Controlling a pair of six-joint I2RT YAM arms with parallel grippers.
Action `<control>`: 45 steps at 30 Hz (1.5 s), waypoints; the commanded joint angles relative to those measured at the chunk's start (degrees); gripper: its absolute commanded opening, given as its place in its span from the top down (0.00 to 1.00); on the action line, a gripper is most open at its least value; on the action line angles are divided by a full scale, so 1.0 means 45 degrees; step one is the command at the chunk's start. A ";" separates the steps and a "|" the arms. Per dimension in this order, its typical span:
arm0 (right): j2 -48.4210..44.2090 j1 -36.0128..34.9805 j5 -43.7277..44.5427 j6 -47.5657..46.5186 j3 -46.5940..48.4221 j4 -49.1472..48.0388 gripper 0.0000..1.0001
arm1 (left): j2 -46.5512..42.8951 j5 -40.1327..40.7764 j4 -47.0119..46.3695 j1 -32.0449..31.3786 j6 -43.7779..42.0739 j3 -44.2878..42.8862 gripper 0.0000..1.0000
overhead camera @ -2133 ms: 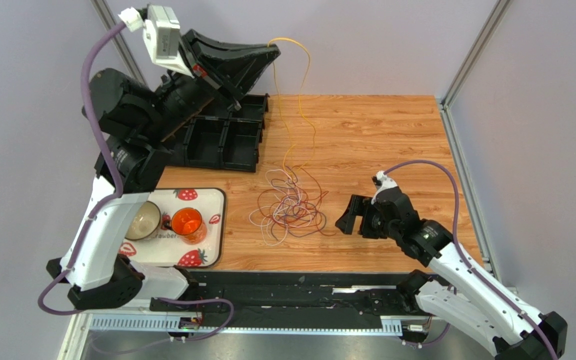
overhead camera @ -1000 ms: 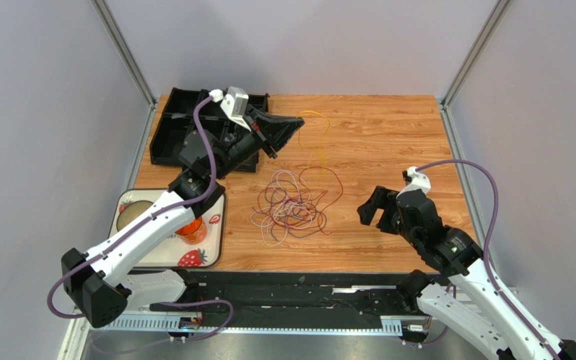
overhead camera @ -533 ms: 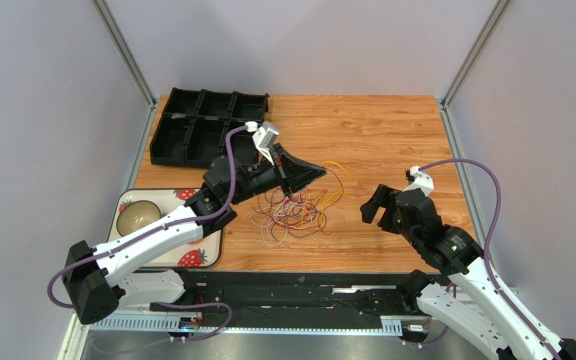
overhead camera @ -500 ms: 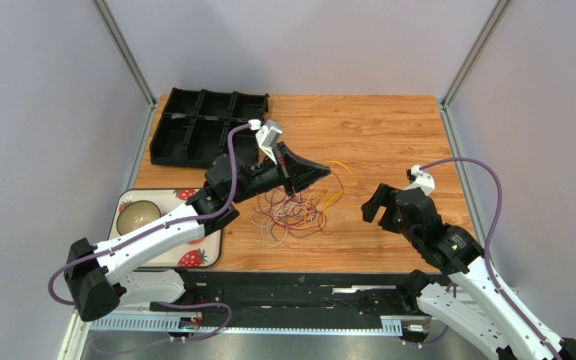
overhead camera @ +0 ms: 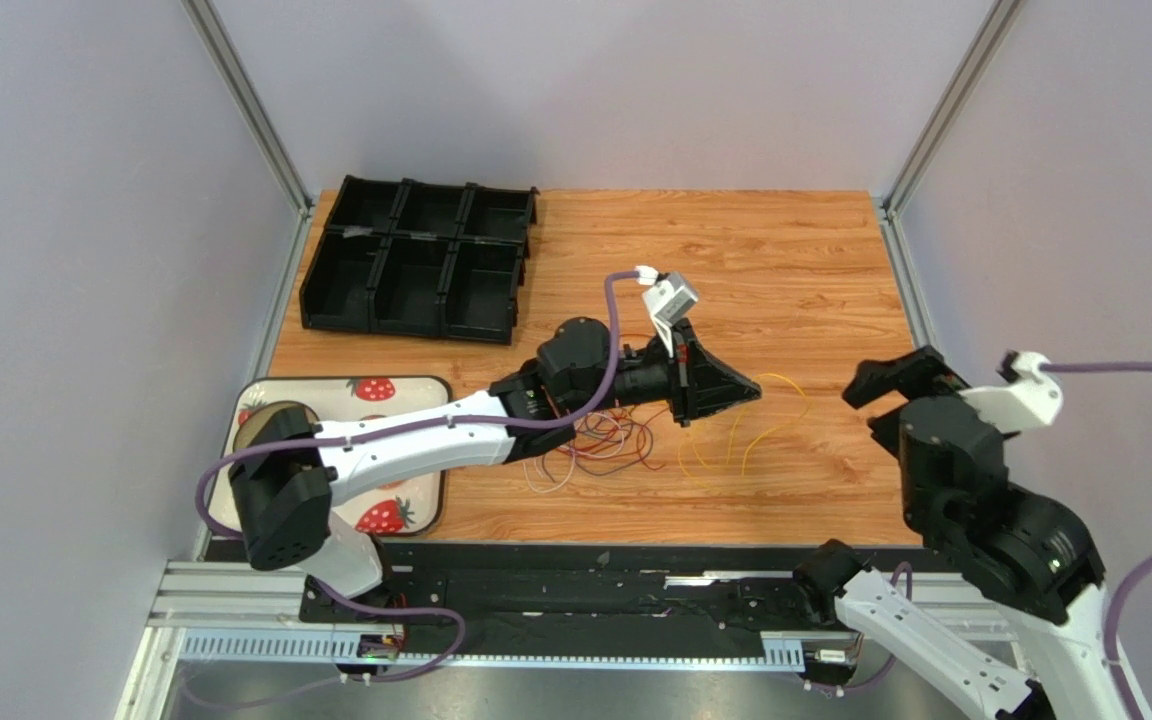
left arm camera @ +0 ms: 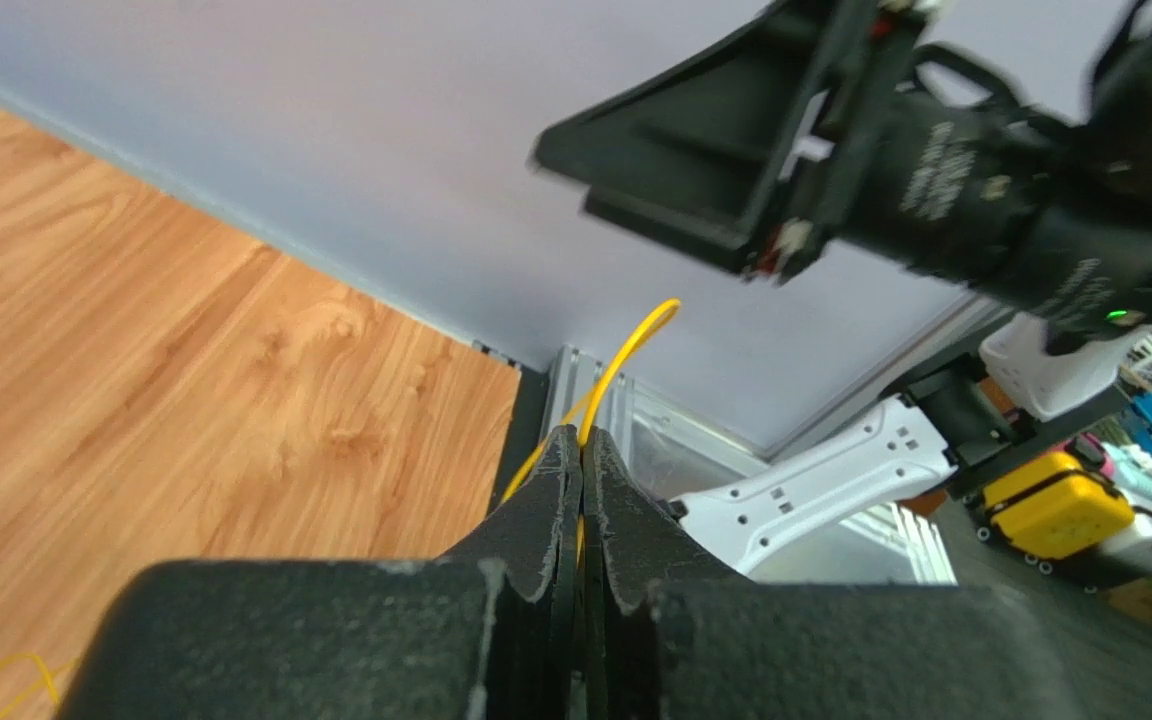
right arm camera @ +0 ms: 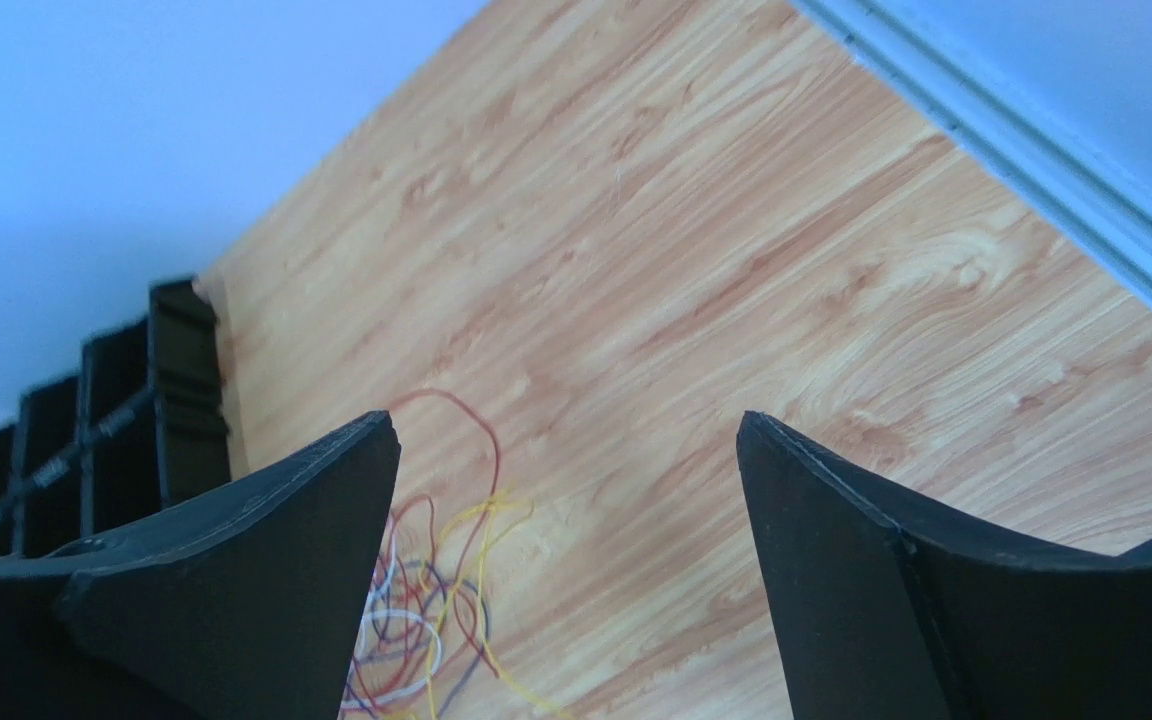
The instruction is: Untangle the cables
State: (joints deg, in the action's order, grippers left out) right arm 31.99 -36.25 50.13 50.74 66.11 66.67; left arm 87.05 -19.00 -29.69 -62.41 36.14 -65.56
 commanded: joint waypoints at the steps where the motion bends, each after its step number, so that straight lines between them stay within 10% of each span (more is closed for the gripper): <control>1: -0.0760 -0.0011 0.2044 0.0931 0.0193 0.0906 0.12 | 0.1023 0.0667 -0.0434 -0.0095 -0.0101 -0.0646 1.00; 23: 0.1171 -0.0030 -0.6662 -0.0845 -0.4806 -0.4168 0.12 | 0.4326 0.0961 0.4018 0.2385 0.0094 -0.1406 1.00; 45: 0.4824 -0.0011 -0.7235 -0.0846 -0.5784 -0.6125 0.00 | 0.7180 0.0279 0.4196 0.2815 0.0172 -0.2814 1.00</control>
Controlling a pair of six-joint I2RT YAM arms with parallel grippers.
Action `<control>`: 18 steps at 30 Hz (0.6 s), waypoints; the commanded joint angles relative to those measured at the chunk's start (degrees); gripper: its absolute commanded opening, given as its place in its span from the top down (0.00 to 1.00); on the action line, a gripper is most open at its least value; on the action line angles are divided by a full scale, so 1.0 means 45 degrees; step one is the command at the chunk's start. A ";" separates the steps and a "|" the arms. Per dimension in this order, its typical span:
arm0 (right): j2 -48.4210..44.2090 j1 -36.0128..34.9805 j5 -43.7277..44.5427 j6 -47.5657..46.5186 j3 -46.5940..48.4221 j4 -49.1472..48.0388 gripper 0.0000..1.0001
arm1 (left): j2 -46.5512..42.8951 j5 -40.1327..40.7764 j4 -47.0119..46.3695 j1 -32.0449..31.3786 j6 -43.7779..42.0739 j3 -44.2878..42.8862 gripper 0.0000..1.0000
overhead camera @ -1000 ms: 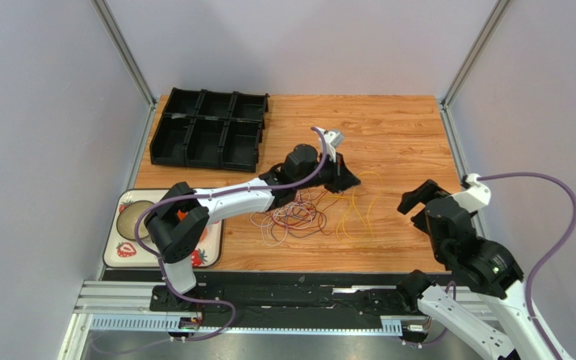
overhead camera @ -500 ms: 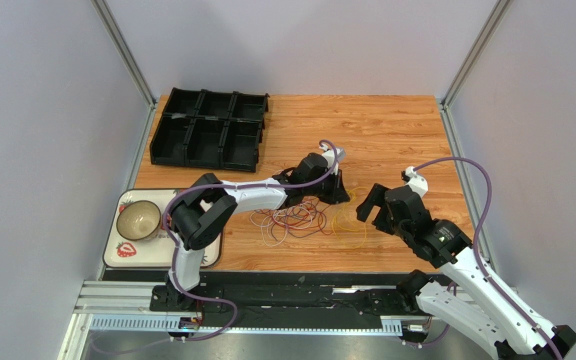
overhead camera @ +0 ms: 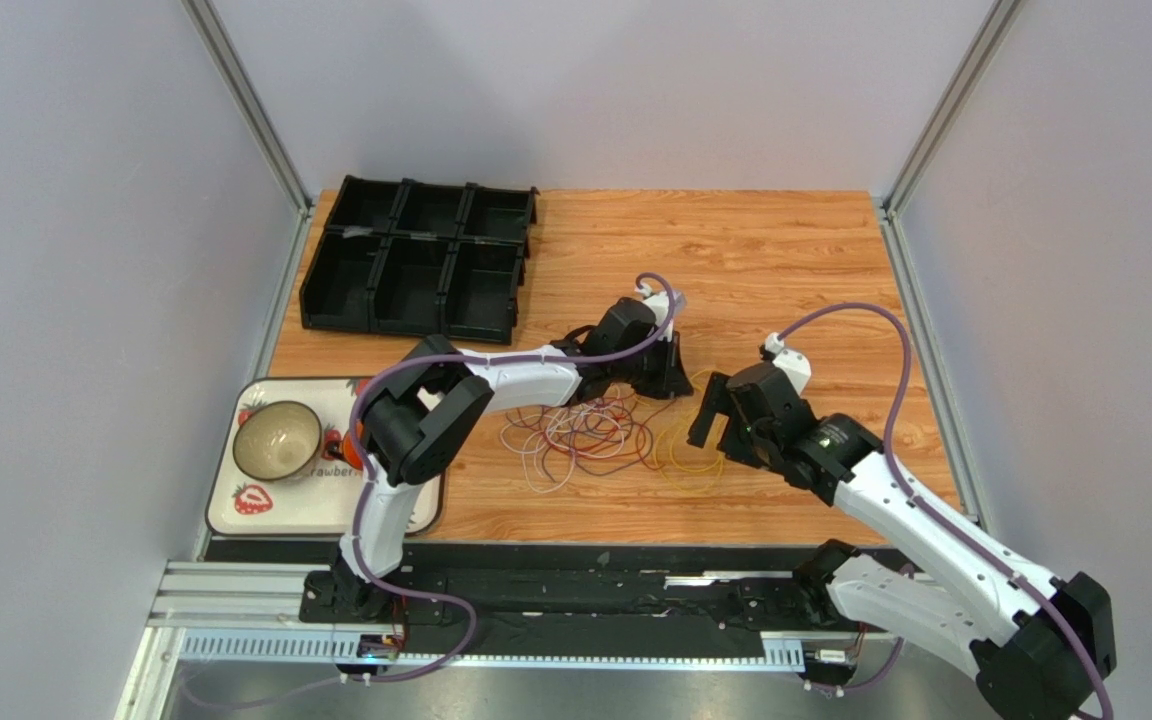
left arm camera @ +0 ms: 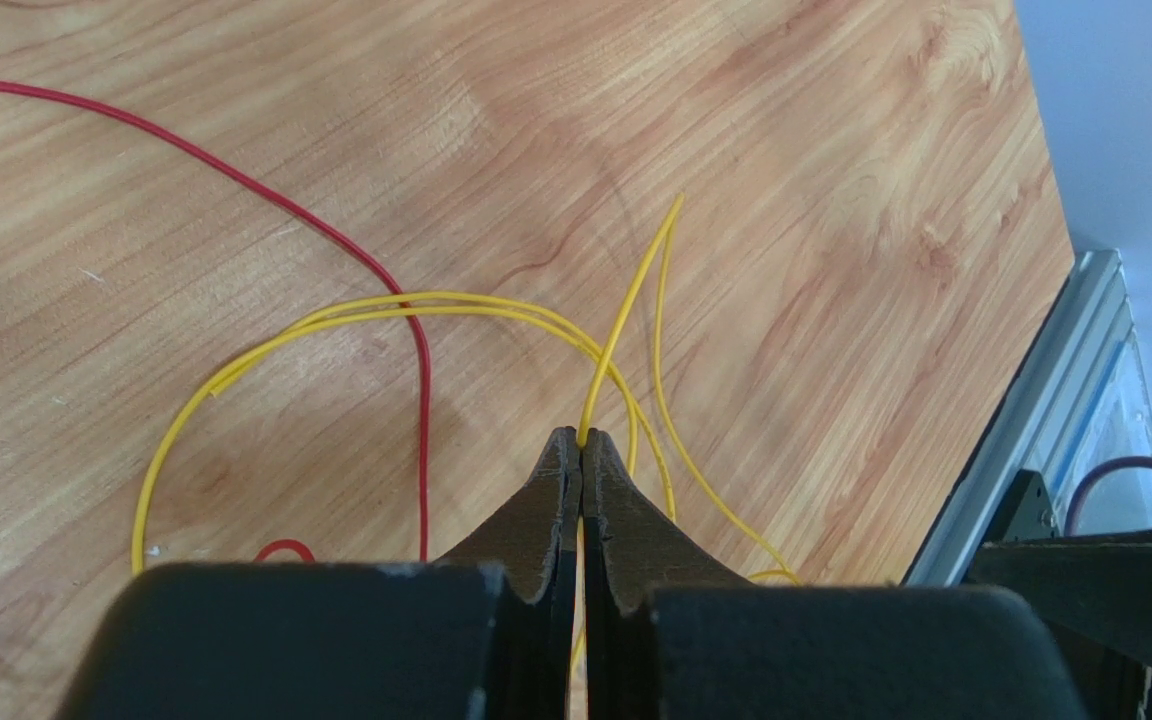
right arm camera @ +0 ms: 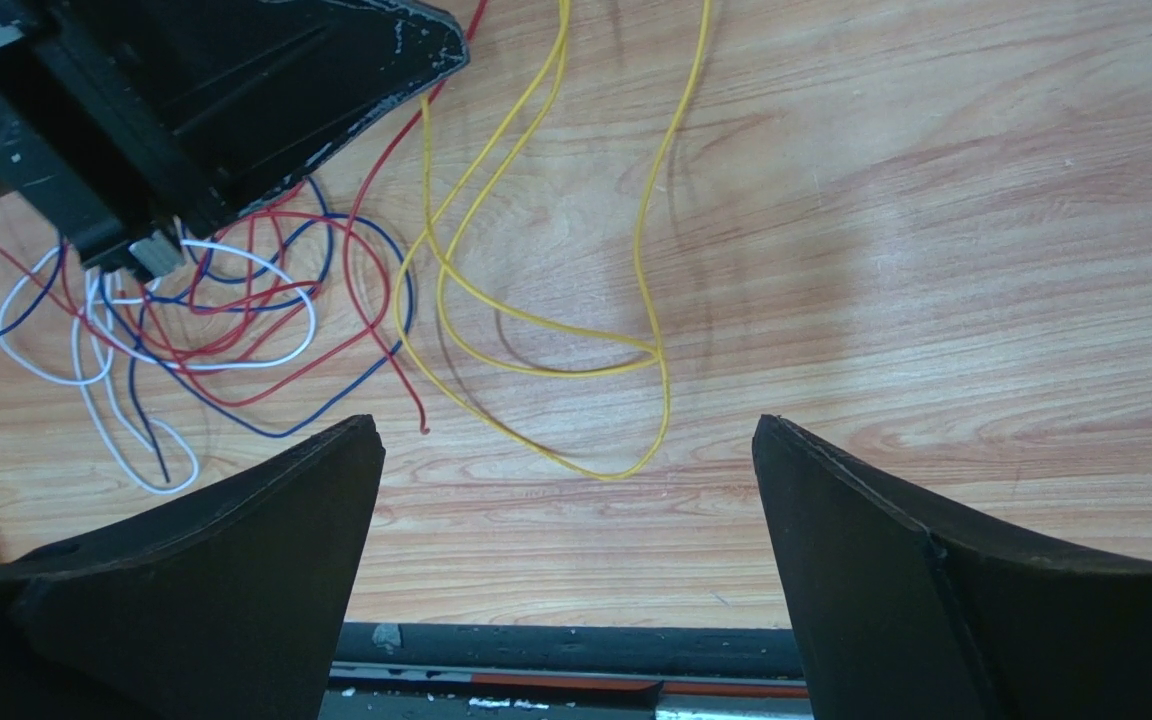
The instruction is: Untangle the cables
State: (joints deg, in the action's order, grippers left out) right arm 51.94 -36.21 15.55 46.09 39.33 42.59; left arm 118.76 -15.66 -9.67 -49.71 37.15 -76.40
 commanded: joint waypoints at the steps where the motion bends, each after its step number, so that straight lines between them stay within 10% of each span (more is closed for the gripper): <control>1: 0.0526 -0.0040 0.0586 0.0208 0.0205 -0.0850 0.00 | 0.0113 -0.0775 -0.0176 0.0051 -0.0090 -0.0424 1.00; 18: 0.1036 -0.0040 0.0860 0.0500 0.0557 -0.1222 0.00 | -0.1038 -0.1129 0.1094 0.0169 -0.0520 -0.0034 0.56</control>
State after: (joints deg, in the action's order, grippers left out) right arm 57.65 -36.21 17.50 46.76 39.59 39.07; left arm 118.96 -20.45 -5.21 -49.08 35.88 -76.42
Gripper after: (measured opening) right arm 0.995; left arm 0.422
